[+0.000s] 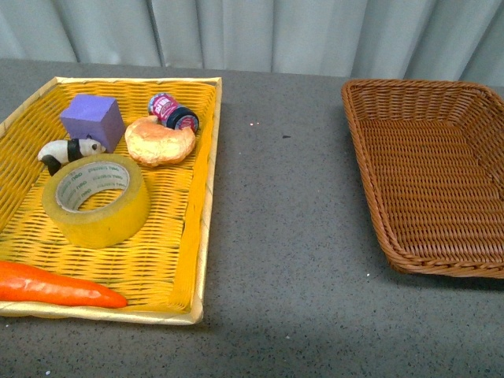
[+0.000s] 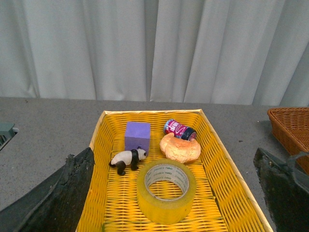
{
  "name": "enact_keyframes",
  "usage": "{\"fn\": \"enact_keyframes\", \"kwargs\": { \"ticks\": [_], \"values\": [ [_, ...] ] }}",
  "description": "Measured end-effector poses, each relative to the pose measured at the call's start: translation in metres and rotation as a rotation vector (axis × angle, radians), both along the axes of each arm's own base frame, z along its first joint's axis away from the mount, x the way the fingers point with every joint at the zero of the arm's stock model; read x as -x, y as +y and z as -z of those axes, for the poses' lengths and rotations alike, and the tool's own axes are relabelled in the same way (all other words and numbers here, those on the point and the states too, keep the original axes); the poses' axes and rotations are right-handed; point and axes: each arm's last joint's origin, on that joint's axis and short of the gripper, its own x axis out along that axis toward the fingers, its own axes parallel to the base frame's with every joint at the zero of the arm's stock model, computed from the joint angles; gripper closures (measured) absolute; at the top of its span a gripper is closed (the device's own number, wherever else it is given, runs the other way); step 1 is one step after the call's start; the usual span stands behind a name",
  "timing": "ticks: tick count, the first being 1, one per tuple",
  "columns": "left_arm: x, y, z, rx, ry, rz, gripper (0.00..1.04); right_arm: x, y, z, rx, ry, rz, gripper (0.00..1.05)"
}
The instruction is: Move tape to another basket
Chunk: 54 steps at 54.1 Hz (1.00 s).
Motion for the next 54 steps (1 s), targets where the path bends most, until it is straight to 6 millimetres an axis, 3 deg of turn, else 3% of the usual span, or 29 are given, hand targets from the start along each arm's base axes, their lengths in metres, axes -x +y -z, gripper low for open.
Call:
{"fn": "enact_keyframes", "kwargs": {
  "ticks": [54],
  "values": [
    [0.0000, 0.0000, 0.0000, 0.000, 0.000, 0.000, 0.07, 0.0000, 0.0000, 0.0000, 0.000, 0.000, 0.000, 0.09]
  ]
}}
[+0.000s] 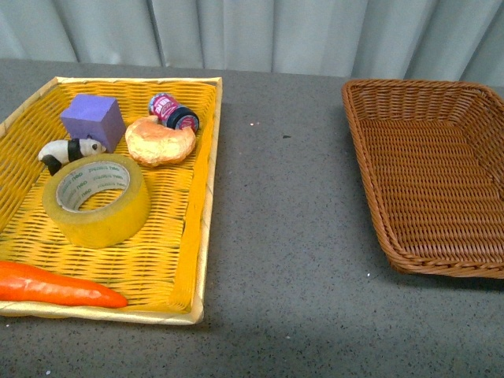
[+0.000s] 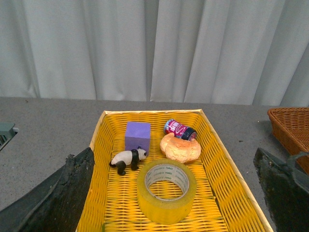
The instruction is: Move tape to another basket
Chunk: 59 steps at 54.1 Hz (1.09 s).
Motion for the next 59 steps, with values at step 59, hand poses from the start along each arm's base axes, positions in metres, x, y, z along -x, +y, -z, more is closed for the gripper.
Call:
{"fn": "enact_keyframes", "kwargs": {
  "ticks": [59],
  "values": [
    [-0.029, -0.011, 0.001, 0.124, 0.315, -0.126, 0.07, 0.000, 0.000, 0.000, 0.000, -0.001, 0.000, 0.09]
  ]
}}
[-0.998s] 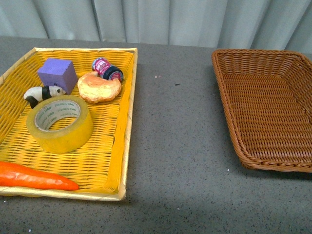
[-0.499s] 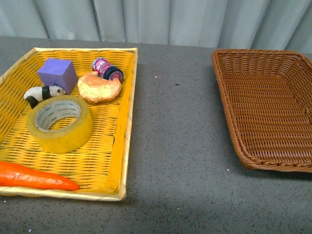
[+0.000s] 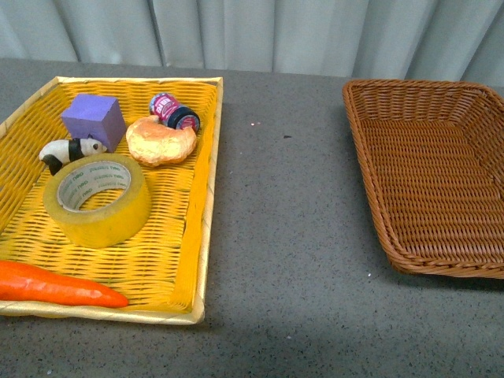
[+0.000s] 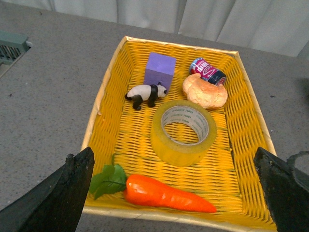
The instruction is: Move tape to another basket
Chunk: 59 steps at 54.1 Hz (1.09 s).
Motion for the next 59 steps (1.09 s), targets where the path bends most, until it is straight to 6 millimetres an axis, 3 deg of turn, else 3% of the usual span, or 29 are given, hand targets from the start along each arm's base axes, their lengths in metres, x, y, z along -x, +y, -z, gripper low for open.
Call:
{"fn": "enact_keyframes", "kwargs": {
  "ticks": [5, 12, 21, 31, 38, 59],
  "values": [
    [-0.020, -0.006, -0.002, 0.022, 0.018, -0.001, 0.07, 0.000, 0.000, 0.000, 0.000, 0.000, 0.000, 0.09],
    [-0.067, -0.016, 0.008, 0.043, 0.083, 0.011, 0.07, 0.000, 0.000, 0.000, 0.000, 0.000, 0.000, 0.09],
    [-0.121, -0.022, 0.037, 0.078, 0.266, 0.024, 0.07, 0.000, 0.000, 0.000, 0.000, 0.000, 0.000, 0.09],
    [-0.161, -0.020, 0.064, 0.084, 0.365, -0.004, 0.07, 0.000, 0.000, 0.000, 0.000, 0.000, 0.000, 0.09],
    [-0.177, -0.011, 0.076, 0.078, 0.392, -0.056, 0.07, 0.000, 0.000, 0.000, 0.000, 0.000, 0.000, 0.09],
    [-0.187, -0.002, 0.098, 0.067, 0.467, -0.087, 0.07, 0.000, 0.000, 0.000, 0.000, 0.000, 0.000, 0.09]
  ]
}}
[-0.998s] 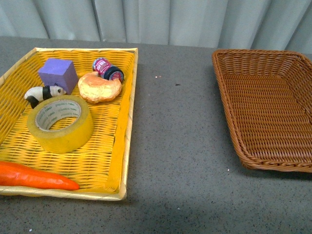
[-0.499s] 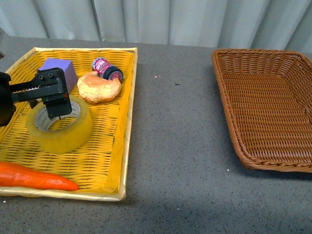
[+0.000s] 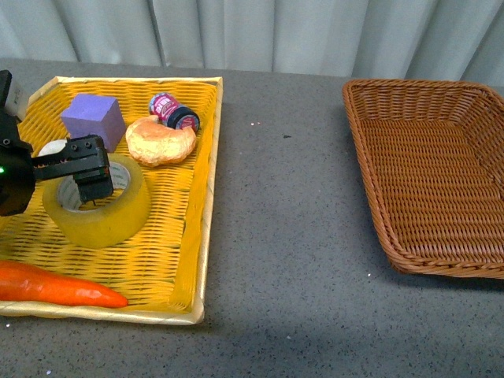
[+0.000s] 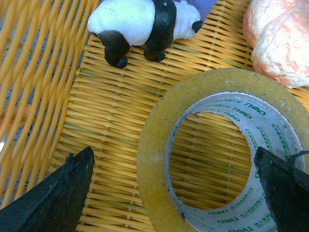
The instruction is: Move tape to another basket
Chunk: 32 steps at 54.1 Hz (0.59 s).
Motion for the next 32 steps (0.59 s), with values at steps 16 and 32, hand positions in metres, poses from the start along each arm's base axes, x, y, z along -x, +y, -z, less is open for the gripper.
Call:
{"fn": "enact_keyframes", "kwargs": {
  "ticks": [16, 32],
  "values": [
    [-0.006, 0.001, 0.013, -0.034, 0.048, -0.001, 0.07, 0.000, 0.000, 0.000, 0.000, 0.000, 0.000, 0.09],
    [-0.009, 0.002, 0.014, -0.045, 0.058, -0.008, 0.50, 0.000, 0.000, 0.000, 0.000, 0.000, 0.000, 0.09]
  ]
}}
